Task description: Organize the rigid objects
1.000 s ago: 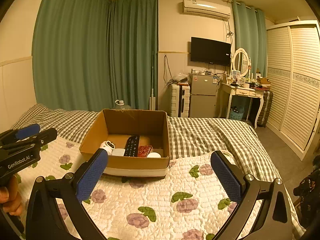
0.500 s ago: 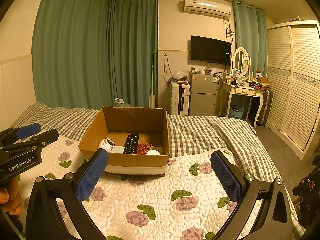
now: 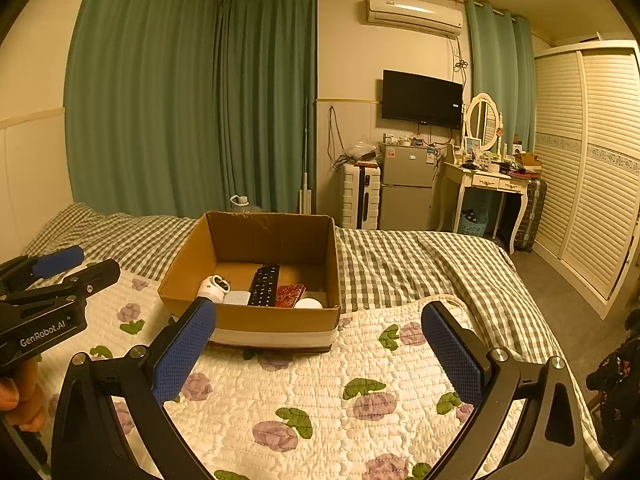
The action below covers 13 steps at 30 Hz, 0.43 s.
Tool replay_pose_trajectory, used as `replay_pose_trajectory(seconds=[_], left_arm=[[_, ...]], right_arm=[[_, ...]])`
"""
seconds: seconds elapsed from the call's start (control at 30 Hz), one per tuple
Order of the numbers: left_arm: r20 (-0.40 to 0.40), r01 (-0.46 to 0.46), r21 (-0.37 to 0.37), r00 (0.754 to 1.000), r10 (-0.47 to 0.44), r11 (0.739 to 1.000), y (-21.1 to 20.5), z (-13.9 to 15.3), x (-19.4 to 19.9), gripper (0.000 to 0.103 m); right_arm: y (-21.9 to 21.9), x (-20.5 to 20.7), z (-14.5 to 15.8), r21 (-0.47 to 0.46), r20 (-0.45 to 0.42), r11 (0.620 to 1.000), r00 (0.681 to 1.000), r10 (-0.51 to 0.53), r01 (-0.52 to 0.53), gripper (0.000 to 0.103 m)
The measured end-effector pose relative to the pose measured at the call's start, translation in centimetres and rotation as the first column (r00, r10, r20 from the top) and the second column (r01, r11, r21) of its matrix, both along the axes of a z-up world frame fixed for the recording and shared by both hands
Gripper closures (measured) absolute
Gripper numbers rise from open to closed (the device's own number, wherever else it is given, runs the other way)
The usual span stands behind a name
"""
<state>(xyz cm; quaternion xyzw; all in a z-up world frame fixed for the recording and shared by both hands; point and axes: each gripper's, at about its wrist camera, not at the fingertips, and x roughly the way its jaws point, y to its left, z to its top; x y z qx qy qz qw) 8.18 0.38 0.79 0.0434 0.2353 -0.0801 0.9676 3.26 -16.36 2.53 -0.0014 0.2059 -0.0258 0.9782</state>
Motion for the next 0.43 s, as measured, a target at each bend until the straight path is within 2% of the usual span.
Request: replay_pose_trajectory(seconds=[0.2, 0.43], left_arm=[[0.01, 0.006, -0.001, 1.0, -0.006, 1.0, 0.1, -0.16, -0.22, 0.04], [-0.04, -0.002, 0.011, 0.999, 0.002, 1.0, -0.09, -0.69, 0.34, 0.04]], right_arm=[[-0.02, -0.02, 0.06, 0.004, -0.004, 1.0, 1.0, 0.001, -0.001, 0.0], [0.05, -0.2, 0.14, 0.004, -0.001, 1.0, 1.0, 0.001, -0.001, 0.0]])
